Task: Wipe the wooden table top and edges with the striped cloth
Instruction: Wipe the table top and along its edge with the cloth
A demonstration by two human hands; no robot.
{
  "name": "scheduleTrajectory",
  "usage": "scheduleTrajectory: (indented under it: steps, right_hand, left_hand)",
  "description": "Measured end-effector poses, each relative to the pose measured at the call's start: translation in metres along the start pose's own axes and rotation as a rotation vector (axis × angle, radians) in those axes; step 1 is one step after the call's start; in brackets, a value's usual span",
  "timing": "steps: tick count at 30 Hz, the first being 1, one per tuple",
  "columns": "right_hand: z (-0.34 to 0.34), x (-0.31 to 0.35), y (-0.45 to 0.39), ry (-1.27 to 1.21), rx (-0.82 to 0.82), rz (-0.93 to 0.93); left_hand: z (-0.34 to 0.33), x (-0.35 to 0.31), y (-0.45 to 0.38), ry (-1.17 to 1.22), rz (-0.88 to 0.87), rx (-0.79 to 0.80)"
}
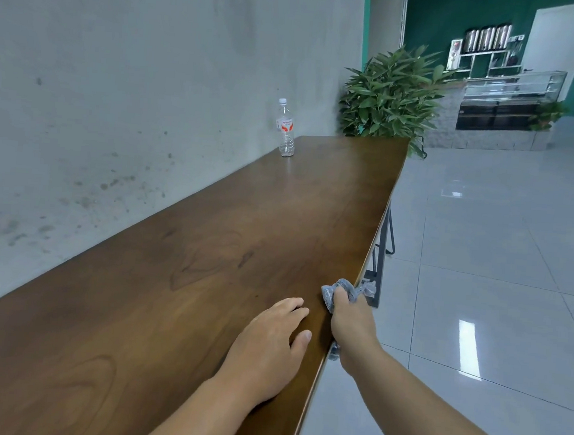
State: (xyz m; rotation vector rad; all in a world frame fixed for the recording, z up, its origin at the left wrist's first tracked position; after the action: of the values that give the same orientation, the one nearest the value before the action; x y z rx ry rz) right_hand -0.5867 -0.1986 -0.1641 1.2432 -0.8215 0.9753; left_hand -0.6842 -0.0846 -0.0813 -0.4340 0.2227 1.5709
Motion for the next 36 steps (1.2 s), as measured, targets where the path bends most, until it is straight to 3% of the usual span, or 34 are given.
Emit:
scheduleTrajectory:
  steps: [12, 25, 36]
  right_hand:
    - [0.015, 0.03, -0.029, 0.028, -0.047, 0.017]
    - [-0.001, 0.0, 0.037, -0.019, 0.06, 0.005]
    - [0.013, 0.028, -0.001, -0.016, 0.008, 0.027]
  left_hand:
    - [0.002, -0.001, -0.002, -0.005, -0.006, -0.039]
    - [0.003, 0.0, 0.026, 0.001, 0.034, -0.025]
    - [0.003, 0.003, 0.025, -0.028, 0.065, -0.052]
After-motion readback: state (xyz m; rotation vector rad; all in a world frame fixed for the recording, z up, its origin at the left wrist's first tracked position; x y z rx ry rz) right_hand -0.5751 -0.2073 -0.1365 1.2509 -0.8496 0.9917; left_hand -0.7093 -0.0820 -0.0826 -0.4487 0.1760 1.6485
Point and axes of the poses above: each hand's wrist, its own y-axis away from the middle knuckle, its own z-axis out of the back of the hand, x = y × z, the point moved 9 cm from there along -y, towards the middle knuckle, and after that the axes turned 5 degrees about y, right-handed, at the moved point
